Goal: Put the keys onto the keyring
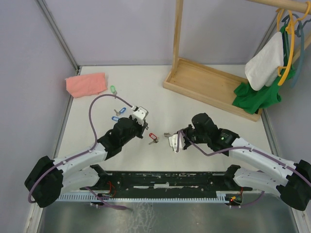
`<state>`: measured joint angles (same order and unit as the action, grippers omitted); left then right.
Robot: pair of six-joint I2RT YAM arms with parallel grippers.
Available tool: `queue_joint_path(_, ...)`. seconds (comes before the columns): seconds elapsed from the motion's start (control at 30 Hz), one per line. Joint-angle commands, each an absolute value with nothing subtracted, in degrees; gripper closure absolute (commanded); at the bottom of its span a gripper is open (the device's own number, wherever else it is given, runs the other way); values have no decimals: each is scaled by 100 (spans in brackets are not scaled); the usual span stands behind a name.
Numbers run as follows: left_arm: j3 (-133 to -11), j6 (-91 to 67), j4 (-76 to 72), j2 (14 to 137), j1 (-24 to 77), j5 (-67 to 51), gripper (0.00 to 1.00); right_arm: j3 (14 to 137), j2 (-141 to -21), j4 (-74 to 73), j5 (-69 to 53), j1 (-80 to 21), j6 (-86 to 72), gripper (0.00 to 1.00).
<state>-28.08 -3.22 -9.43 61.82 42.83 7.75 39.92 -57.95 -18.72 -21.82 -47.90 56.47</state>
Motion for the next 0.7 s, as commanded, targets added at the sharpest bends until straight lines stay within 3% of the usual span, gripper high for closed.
queue_joint_path(0.0,-2068,798,-3503,5708,4271,-401,97,4267,-5741,-1412,-1701,-4808,5264,99)
queue_joint_path(0.33,-1405,2185,-5610,5766,4276,-2434,97,4329,-5754,-1019,-1354,-4808,5224,99)
queue_joint_path(0.67,-1407,3030,-5767,5816,4320,-3318,97,4127,-5502,-693,-1492,-4808,5703,99)
